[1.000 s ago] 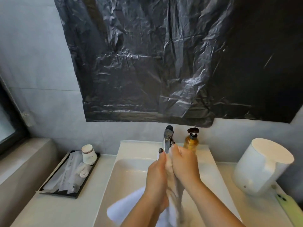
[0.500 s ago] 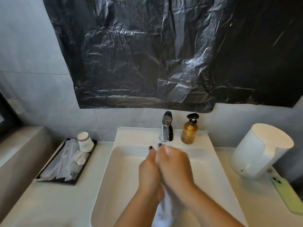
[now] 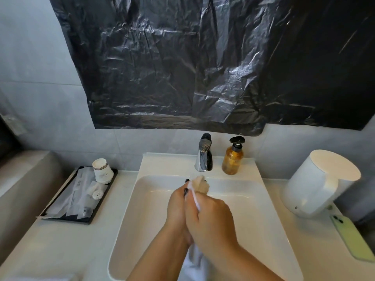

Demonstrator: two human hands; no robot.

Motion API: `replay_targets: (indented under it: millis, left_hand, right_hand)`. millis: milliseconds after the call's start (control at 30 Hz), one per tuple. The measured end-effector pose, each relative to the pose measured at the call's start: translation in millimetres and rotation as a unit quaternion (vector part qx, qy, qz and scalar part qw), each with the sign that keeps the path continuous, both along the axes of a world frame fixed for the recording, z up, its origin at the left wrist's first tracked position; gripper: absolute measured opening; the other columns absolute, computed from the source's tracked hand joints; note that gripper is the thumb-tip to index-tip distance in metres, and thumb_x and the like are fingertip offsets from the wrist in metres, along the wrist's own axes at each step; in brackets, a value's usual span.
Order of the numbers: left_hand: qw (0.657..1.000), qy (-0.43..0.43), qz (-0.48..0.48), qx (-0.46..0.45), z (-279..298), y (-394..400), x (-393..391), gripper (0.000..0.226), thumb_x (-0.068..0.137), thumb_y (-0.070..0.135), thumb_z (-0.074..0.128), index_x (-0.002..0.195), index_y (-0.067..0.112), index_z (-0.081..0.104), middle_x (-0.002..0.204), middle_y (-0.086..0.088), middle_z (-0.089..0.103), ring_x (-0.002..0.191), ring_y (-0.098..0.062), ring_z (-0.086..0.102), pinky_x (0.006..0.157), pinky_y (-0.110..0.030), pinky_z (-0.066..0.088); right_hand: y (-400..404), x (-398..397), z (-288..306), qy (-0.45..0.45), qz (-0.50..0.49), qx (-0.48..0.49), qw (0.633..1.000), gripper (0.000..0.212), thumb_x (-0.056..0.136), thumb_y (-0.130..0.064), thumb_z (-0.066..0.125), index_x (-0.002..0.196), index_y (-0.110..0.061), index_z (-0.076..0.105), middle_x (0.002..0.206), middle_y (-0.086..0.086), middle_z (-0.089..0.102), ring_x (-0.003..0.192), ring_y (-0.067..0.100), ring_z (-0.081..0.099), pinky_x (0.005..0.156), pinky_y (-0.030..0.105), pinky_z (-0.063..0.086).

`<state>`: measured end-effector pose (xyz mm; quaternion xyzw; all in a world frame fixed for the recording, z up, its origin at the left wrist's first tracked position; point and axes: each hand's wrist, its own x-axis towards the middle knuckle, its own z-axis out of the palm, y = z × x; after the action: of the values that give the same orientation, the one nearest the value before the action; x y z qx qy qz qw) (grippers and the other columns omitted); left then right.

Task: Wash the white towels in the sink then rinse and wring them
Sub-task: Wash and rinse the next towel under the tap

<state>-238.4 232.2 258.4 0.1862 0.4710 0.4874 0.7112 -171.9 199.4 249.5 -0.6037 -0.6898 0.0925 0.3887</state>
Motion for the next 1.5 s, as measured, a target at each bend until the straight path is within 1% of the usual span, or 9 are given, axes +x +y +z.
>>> replay_targets:
  millis: [133,267,433,633,800,1000,1233,1400,1500]
  left_hand:
    - [0.998,0.012,-0.054,0.018,5.9,-11.5,11.0,0.034,0.101,0.021,0.044,0.070,0.011,0.053,0.064,-0.010,0.048,0.069,-0.022,0.053,0.067,-0.032,0.041]
    - [0.999,-0.007,-0.045,0.020,16.2,-22.1,18.4,0.040,0.089,0.036,0.057,0.092,0.001,0.075,0.096,-0.023,0.071,0.101,-0.036,0.068,0.098,-0.048,0.050]
    - [1.000,-0.011,-0.010,0.005,12.9,-18.7,3.3,0.044,0.100,0.020,0.045,0.058,0.014,0.054,0.047,-0.001,0.048,0.043,-0.012,0.049,0.048,-0.021,0.040]
    - [0.999,0.026,-0.029,0.025,29.9,-29.2,18.6,0.041,0.097,0.036,0.051,0.092,0.005,0.076,0.090,-0.016,0.075,0.091,-0.029,0.072,0.092,-0.044,0.054]
    - [0.998,0.028,0.028,0.038,27.0,-16.0,-1.0,0.038,0.098,0.032,0.051,0.066,0.013,0.059,0.060,-0.007,0.058,0.060,-0.020,0.058,0.066,-0.032,0.044]
    - [0.999,0.023,-0.002,0.032,34.0,-32.0,13.6,0.037,0.086,0.039,0.058,0.081,0.008,0.078,0.089,-0.020,0.074,0.094,-0.035,0.072,0.093,-0.048,0.054]
    - [0.999,-0.041,0.015,-0.001,29.2,-23.6,-4.7,0.038,0.100,0.027,0.044,0.067,0.010,0.054,0.057,-0.005,0.048,0.049,-0.014,0.049,0.046,-0.018,0.041]
    - [0.999,-0.002,-0.043,0.016,32.2,-33.9,6.4,0.031,0.096,0.030,0.051,0.082,0.005,0.064,0.075,-0.015,0.060,0.079,-0.026,0.062,0.075,-0.034,0.048]
    - [0.987,0.012,-0.127,0.098,45.8,-35.4,-0.5,0.027,0.093,0.031,0.057,0.089,0.004,0.061,0.080,-0.015,0.058,0.076,-0.023,0.058,0.073,-0.030,0.046]
  right_hand:
    - [22.1,22.6,15.0,0.057,-0.049,-0.004,0.997,0.049,0.099,-0.034,0.046,0.053,-0.025,0.033,0.045,-0.011,0.035,0.043,0.007,0.040,0.045,0.013,0.025]
    - [36.6,32.9,37.2,0.162,-0.143,-0.127,0.968,0.048,0.100,-0.027,0.043,0.054,-0.015,0.042,0.054,0.002,0.044,0.055,0.017,0.042,0.052,0.031,0.030]
    - [-19.3,-3.4,25.1,0.020,-0.040,-0.053,0.998,0.039,0.099,-0.041,0.040,0.068,-0.020,0.050,0.063,-0.002,0.056,0.064,0.018,0.057,0.060,0.031,0.043]
    - [42.0,28.5,49.2,0.202,-0.141,-0.098,0.964,0.048,0.098,-0.019,0.046,0.051,-0.015,0.038,0.051,0.002,0.039,0.053,0.018,0.038,0.051,0.031,0.027]
    - [-9.1,-3.4,40.6,0.122,-0.046,-0.045,0.990,0.039,0.098,-0.033,0.045,0.064,-0.018,0.056,0.057,-0.005,0.055,0.057,0.011,0.054,0.052,0.024,0.039]
    - [31.0,17.7,51.6,0.248,-0.093,-0.089,0.960,0.049,0.096,-0.017,0.049,0.048,-0.017,0.038,0.048,0.000,0.038,0.052,0.018,0.036,0.056,0.032,0.028]
    - [-21.0,-5.6,18.9,0.060,-0.016,-0.013,0.998,0.050,0.097,-0.046,0.039,0.062,-0.016,0.056,0.054,-0.004,0.056,0.052,0.013,0.055,0.050,0.029,0.046]
    - [30.6,31.1,16.2,0.186,-0.061,-0.131,0.972,0.046,0.100,-0.025,0.047,0.054,-0.017,0.043,0.053,-0.002,0.046,0.055,0.014,0.042,0.054,0.026,0.032]
    - [42.4,55.6,1.3,0.280,-0.031,-0.232,0.931,0.037,0.096,-0.027,0.054,0.061,-0.014,0.053,0.064,0.006,0.055,0.070,0.020,0.050,0.069,0.033,0.038]
